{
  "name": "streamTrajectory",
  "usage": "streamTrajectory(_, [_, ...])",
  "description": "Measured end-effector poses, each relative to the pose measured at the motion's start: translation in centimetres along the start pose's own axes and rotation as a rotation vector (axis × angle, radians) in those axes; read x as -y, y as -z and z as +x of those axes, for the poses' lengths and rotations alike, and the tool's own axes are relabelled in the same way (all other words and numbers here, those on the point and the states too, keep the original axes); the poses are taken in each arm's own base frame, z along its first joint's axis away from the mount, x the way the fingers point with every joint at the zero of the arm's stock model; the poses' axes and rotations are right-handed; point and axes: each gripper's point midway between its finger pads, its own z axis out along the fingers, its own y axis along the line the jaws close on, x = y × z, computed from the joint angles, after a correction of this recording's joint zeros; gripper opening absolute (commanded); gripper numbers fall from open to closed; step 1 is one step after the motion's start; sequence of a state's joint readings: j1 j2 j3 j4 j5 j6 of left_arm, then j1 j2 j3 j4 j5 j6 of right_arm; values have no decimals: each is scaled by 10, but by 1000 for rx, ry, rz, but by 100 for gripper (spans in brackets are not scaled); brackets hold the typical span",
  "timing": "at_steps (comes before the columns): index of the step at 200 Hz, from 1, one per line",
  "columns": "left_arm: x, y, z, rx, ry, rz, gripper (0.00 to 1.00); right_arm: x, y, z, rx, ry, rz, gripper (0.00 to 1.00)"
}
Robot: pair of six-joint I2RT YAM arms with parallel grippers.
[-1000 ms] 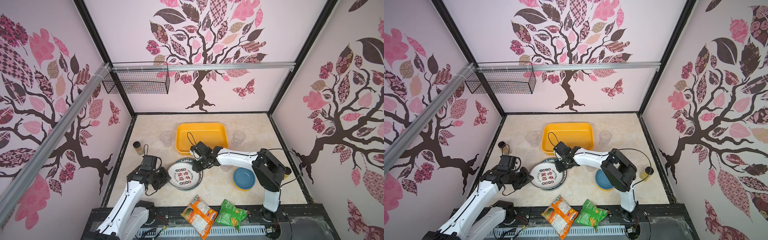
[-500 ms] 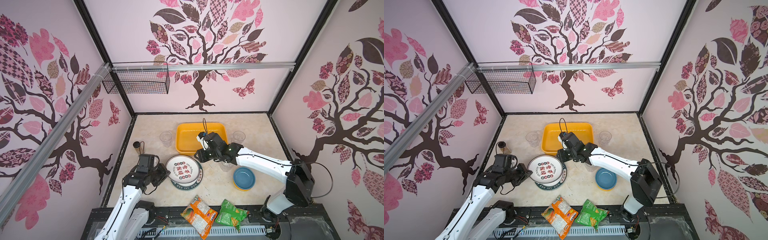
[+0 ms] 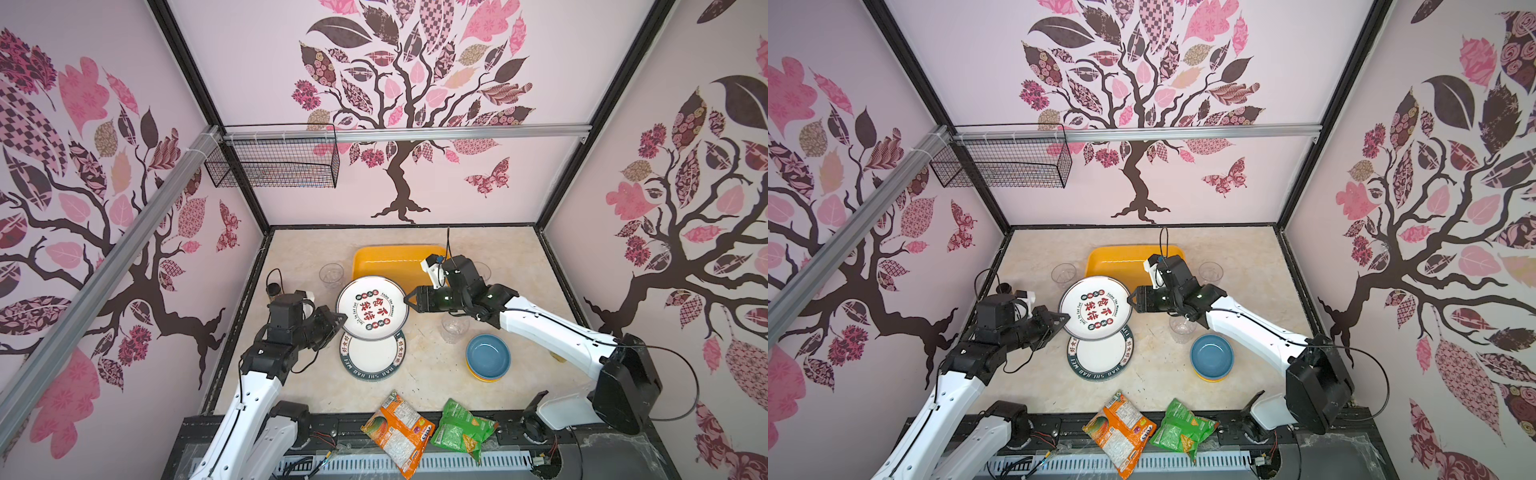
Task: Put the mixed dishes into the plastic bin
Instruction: 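Lift the top plate with the right gripper and carry it over the yellow bin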
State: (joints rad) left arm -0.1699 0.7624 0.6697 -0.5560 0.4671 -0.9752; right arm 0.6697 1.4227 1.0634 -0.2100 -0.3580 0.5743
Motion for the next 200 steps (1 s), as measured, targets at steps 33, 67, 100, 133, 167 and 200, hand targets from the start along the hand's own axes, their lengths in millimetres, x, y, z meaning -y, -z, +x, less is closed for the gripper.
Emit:
streamTrajectory(33, [11,-13,-9,-4,10,43,0,-9,2,-8,8,-70,-85,57])
streamTrajectory(67, [22,-22,-13,-16,-4,62,0,-21,2,-18,29,-117,-160,51])
streamTrajectory(100, [35,-29,-10,-32,-32,84,0,-16,-11,-18,3,-167,-157,41])
streamTrajectory(133, [38,-36,-6,-46,-50,77,0,-8,-21,-15,-15,-210,-142,23])
streamTrajectory(167, [42,-36,-10,-24,-46,89,10,-17,-14,-33,21,-245,-212,7])
streamTrajectory(200, [39,-35,-15,7,-53,70,30,-14,-12,-44,55,-247,-222,6])
